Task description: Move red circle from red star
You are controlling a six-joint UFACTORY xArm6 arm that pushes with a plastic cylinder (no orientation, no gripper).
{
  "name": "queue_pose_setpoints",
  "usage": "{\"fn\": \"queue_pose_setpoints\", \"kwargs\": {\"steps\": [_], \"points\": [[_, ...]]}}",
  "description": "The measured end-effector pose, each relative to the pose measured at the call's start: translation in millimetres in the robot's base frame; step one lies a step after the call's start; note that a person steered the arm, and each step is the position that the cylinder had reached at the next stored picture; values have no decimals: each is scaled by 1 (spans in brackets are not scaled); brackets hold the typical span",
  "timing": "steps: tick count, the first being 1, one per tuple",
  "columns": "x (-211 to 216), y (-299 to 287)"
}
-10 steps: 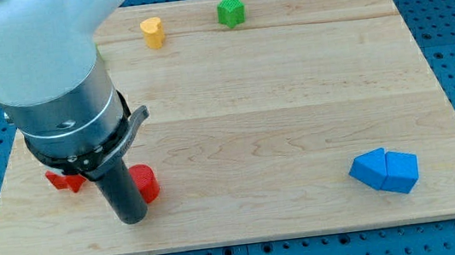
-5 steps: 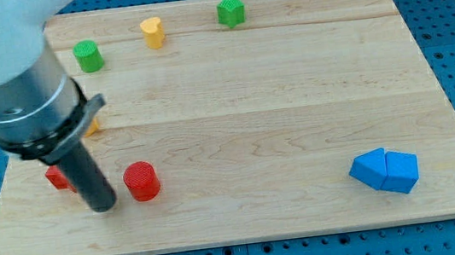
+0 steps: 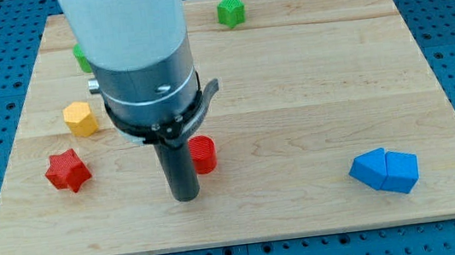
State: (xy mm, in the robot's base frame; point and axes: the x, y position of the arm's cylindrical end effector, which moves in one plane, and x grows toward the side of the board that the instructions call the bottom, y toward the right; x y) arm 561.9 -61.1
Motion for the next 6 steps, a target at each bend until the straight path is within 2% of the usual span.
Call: {"fn": "queue_pose_setpoints", "kwargs": {"steps": [2, 5, 6], "points": [[-3, 24], [-42, 29], [-25, 67]]}}
